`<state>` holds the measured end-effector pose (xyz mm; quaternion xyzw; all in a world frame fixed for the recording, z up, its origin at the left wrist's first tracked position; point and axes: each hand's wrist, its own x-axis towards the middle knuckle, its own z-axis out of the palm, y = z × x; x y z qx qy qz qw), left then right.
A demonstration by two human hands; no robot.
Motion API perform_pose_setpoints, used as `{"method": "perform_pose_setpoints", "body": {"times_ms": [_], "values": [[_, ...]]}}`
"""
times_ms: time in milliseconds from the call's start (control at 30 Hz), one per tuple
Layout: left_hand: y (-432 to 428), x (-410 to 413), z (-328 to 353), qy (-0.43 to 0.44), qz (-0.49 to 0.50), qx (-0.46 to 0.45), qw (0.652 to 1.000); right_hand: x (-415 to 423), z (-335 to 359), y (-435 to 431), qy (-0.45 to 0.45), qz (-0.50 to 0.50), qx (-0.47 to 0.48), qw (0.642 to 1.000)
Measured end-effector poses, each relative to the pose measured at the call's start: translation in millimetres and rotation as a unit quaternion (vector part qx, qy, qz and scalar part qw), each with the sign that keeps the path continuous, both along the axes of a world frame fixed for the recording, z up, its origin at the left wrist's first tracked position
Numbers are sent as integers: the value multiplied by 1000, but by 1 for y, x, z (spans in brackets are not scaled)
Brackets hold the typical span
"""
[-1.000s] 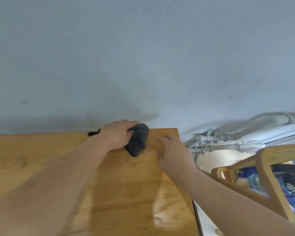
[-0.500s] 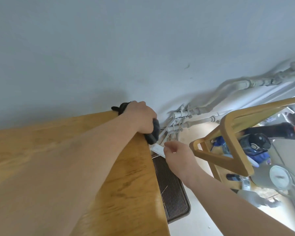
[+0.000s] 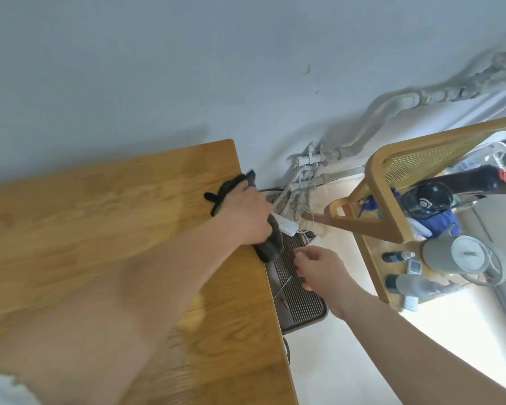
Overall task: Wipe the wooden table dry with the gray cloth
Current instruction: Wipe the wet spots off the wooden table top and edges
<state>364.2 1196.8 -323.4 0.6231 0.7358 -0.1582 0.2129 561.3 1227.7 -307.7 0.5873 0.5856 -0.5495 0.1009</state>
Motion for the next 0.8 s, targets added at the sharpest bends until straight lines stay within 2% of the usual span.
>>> {"method": "perform_pose_setpoints", "body": {"times_ms": [100, 200, 300, 367, 433, 500, 567, 667, 800], "values": [[-15, 20, -5, 13, 73, 41, 996, 13, 1, -17, 23, 4, 18, 1000], [-60, 67, -2, -33, 66, 90, 993, 24, 7, -31, 42, 22, 27, 999], [-107, 111, -1, -87, 41, 110, 989, 33, 10, -54, 71, 43, -15, 996], [-133, 126, 0, -148, 47, 124, 980, 40, 9, -69, 94, 51, -58, 993], [-154, 124, 7, -248, 106, 162, 949, 45, 9, -85, 105, 10, -88, 991], [-176, 111, 19, -286, 206, 205, 913, 40, 8, -100, 96, 22, -59, 993], [-198, 98, 30, -256, 279, 218, 899, 25, 3, -107, 75, 65, 13, 995], [-230, 85, 35, -238, 278, 170, 915, -11, -9, -104, 8, 89, 95, 992], [-261, 82, 25, -261, 254, 140, 921, -29, -18, -97, 14, 68, 107, 992]]}}
